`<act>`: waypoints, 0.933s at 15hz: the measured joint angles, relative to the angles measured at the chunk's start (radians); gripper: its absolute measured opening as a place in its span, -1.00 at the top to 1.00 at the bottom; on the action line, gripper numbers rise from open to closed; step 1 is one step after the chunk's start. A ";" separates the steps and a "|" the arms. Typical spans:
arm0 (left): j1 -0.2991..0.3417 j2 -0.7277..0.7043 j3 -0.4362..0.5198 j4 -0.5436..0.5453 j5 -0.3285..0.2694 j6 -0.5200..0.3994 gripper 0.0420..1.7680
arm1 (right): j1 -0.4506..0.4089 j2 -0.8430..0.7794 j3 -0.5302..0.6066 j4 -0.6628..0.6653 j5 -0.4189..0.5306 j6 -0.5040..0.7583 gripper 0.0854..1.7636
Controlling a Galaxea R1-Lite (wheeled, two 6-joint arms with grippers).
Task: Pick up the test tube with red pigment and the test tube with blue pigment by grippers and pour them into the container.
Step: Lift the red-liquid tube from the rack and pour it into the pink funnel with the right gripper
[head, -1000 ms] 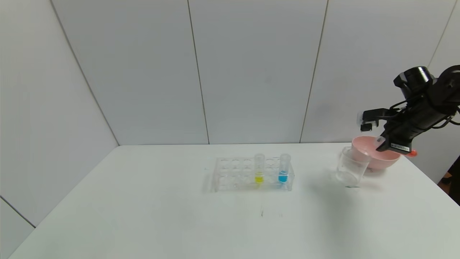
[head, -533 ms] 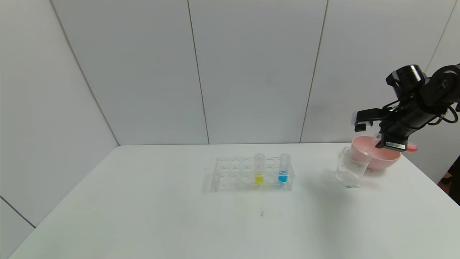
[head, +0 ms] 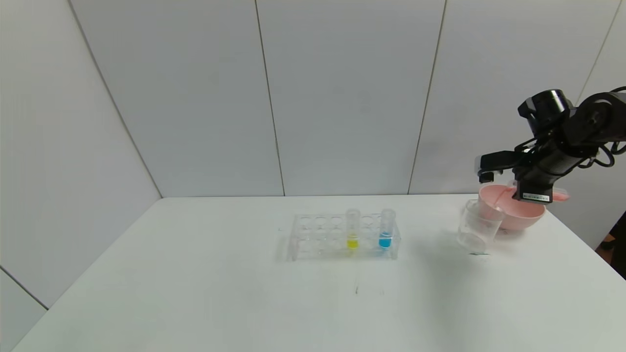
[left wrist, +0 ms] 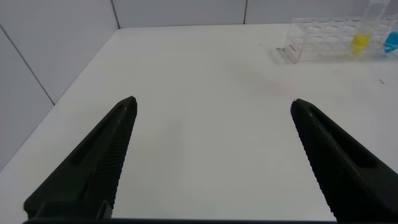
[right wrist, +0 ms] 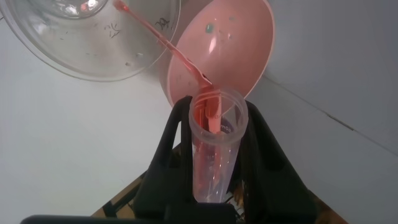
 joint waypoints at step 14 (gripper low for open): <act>0.000 0.000 0.000 0.000 0.000 0.000 -1.00 | 0.091 -0.015 0.000 -0.006 -0.191 -0.082 0.50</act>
